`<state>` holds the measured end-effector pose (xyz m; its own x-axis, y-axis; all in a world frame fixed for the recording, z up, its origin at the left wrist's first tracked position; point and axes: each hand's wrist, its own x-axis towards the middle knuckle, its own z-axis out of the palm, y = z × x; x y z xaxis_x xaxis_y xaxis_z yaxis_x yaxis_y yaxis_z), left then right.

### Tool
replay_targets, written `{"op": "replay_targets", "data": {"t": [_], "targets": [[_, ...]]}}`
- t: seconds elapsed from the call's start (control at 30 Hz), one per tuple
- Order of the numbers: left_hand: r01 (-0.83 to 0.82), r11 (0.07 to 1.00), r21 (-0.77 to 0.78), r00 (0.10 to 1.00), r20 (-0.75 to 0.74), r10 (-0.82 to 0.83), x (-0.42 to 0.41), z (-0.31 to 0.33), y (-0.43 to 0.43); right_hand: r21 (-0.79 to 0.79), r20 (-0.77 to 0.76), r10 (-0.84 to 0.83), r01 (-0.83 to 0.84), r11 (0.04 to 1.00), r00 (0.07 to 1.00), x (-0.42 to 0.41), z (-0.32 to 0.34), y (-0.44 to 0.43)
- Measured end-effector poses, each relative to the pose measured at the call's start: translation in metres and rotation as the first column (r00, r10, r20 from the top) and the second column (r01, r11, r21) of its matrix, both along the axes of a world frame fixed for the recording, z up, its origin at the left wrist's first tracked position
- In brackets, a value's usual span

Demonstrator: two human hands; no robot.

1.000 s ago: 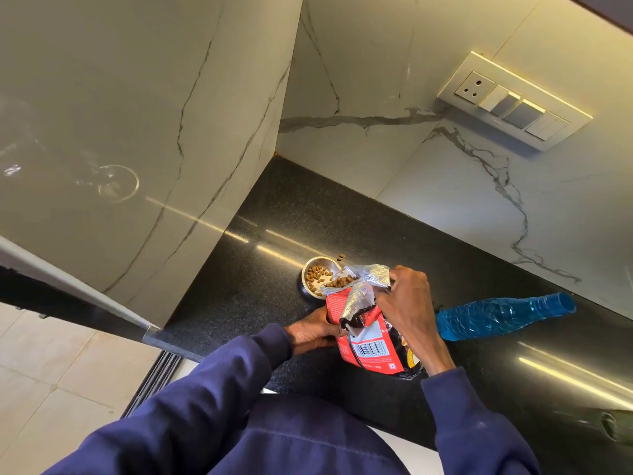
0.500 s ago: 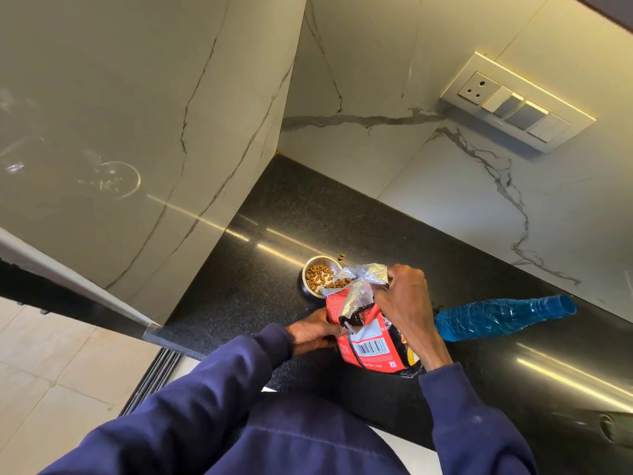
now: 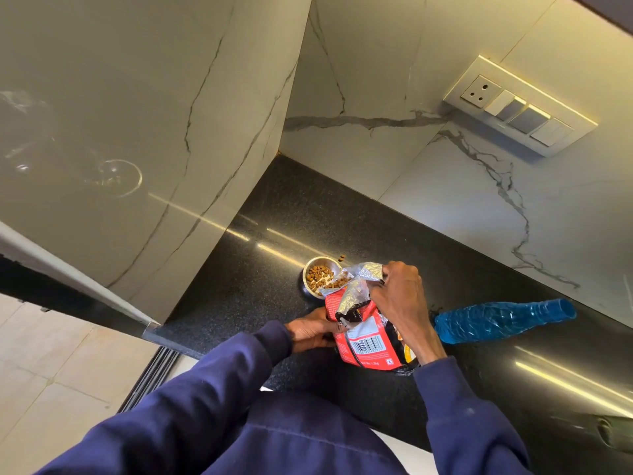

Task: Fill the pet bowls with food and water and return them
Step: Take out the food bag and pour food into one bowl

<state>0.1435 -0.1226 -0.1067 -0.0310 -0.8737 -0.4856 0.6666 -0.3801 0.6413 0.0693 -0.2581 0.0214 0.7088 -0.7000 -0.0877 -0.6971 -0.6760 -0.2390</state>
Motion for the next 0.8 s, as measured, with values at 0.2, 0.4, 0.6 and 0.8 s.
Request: {"op": "replay_targets", "data": {"t": [0.2, 0.4, 0.6, 0.8], "targets": [[0.017, 0.999, -0.034, 1.0, -0.024, -0.018, 0.003, -0.002, -0.001, 0.003, 0.005, -0.002, 0.002, 1.0, 1.0, 0.002, 0.0, 0.0], [0.012, 0.999, -0.039, 0.999, -0.032, -0.013, 0.001, -0.005, -0.002, 0.003, -0.008, 0.009, -0.009, 1.0, 1.0, 0.003, 0.001, 0.001], [0.039, 0.999, -0.036, 0.999, 0.003, -0.039, 0.001, 0.002, -0.001, 0.001, 0.01, 0.003, -0.003, 1.0, 1.0, -0.002, 0.004, 0.002], [0.028, 0.998, -0.062, 0.995, 0.099, -0.021, -0.008, 0.005, -0.002, 0.004, 0.093, 0.005, -0.006, 1.0, 0.996, -0.025, 0.01, 0.002]]}}
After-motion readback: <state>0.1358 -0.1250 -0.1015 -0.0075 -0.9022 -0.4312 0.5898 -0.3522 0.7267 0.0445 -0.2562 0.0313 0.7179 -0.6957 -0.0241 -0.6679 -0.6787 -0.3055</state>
